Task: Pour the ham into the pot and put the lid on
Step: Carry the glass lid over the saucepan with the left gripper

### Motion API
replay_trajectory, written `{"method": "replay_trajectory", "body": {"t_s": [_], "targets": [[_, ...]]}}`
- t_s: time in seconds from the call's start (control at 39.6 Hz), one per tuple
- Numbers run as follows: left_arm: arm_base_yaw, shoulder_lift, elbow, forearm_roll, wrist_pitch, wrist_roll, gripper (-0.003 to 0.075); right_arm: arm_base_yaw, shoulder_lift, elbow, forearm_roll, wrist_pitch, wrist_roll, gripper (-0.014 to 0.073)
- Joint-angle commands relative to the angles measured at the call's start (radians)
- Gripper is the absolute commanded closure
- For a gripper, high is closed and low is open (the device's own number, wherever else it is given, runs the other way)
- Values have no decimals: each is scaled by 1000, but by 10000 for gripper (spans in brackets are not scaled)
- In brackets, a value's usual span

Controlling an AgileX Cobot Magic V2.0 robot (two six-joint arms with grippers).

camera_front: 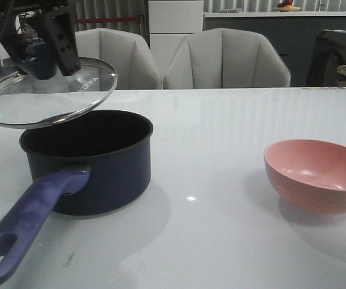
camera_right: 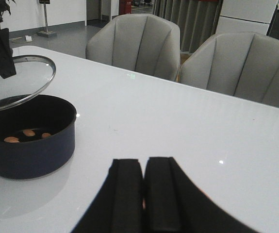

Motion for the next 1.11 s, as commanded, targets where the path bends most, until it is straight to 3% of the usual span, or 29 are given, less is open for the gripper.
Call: {"method": "replay_trajectory", "body": {"t_s": [0.0,1.08], "targets": [[-26,-20,-41,-23,39,-5,606,2,3,-28,0,-73,-6,439],[-64,76,-96,-49,41,-31,606,2,3,-28,0,-73,-6,439]]}}
